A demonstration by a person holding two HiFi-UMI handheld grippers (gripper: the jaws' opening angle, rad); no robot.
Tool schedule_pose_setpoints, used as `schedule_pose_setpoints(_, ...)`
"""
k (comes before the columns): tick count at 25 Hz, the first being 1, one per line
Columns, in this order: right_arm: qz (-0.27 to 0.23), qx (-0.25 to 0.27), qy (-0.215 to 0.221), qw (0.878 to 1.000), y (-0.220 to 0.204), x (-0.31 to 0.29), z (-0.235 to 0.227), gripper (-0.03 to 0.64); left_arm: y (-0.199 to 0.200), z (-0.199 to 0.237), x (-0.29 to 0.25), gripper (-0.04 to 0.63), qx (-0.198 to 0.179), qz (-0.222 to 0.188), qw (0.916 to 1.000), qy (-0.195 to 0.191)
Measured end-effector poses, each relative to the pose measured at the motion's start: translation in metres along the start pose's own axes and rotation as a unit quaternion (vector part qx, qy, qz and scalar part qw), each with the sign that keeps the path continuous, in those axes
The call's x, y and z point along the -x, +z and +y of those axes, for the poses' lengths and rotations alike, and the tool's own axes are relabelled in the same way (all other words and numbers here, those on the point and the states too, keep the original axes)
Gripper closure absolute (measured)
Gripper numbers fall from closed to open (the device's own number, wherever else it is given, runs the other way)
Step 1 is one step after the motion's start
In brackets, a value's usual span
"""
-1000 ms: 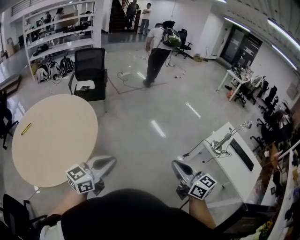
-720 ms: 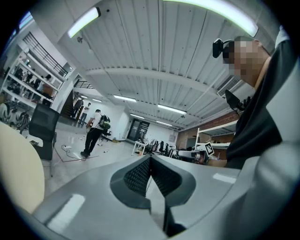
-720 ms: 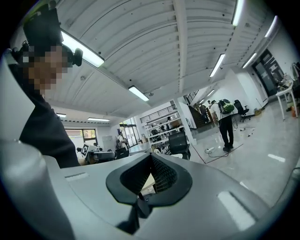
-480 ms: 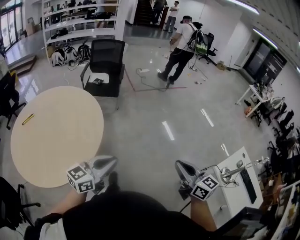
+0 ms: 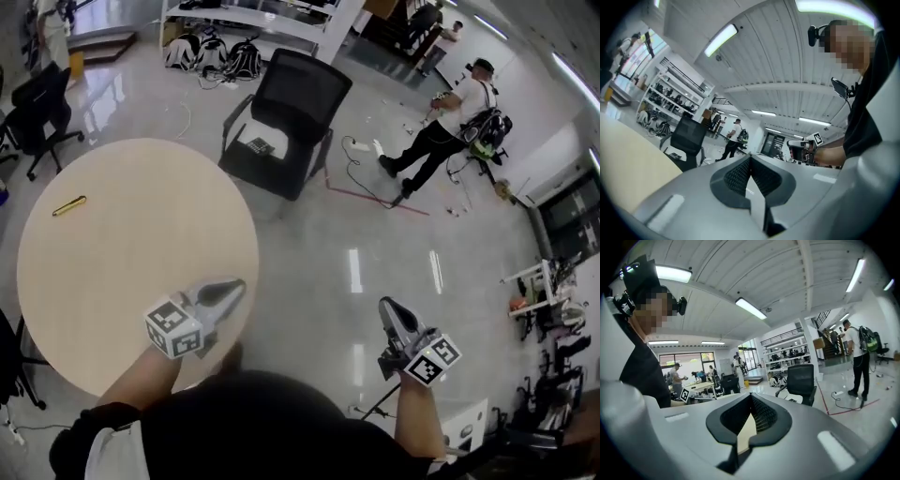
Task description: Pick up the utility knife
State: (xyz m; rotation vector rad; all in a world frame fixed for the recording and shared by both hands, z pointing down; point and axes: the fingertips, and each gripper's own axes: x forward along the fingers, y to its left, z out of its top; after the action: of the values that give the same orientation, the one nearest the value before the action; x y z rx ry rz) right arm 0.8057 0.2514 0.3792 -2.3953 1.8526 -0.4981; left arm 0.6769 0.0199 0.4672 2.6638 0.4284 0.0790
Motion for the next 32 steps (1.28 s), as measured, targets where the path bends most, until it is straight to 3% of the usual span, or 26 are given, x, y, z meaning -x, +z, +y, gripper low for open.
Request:
schedule_pose_setpoints(4, 0.034, 0.015, 0.041, 0.998, 0.026, -0.106, -0.036, 0.603, 0.006, 0.083, 0.022, 0.595, 0.035, -0.019, 0.9957, 0.083)
schedule_pose_setpoints(7, 0.041, 0.024, 0.084, 0.995, 0.039, -0.187, -0.047, 0.602, 0.003, 0.133, 0.065, 0.595, 0.05, -0.033, 0.9866, 0.152)
schedule_pose_setpoints(10, 0.05, 0.043, 0.134, 0.989, 0.045, -0.27, -0.042, 0.601, -0.003, 0.165, 0.123, 0.595, 0.062, -0.051, 0.97, 0.229)
schedule_pose_setpoints(15, 0.086, 0.072, 0.226, 0.968, 0.03, -0.411, 0.002, 0.596, -0.011, 0.186, 0.219, 0.595, 0.07, -0.084, 0.9335, 0.341)
schedule_pose_setpoints(22, 0.157, 0.155, 0.353, 0.909, -0.044, -0.583, 0.103, 0.46, -0.032, 0.197, 0.284, 0.595, 0.066, -0.106, 0.8964, 0.425)
schedule_pose_setpoints(28, 0.198, 0.23, 0.429, 0.851, -0.116, -0.702, 0.215, 0.412, -0.048, 0.238, 0.332, 0.595, 0.097, -0.113, 0.875, 0.461)
schedule_pose_setpoints(32, 0.218, 0.258, 0.458, 0.822, -0.174, -0.768, 0.281, 0.396, -0.065, 0.259, 0.36, 0.595, 0.106, -0.12, 0.8637, 0.478)
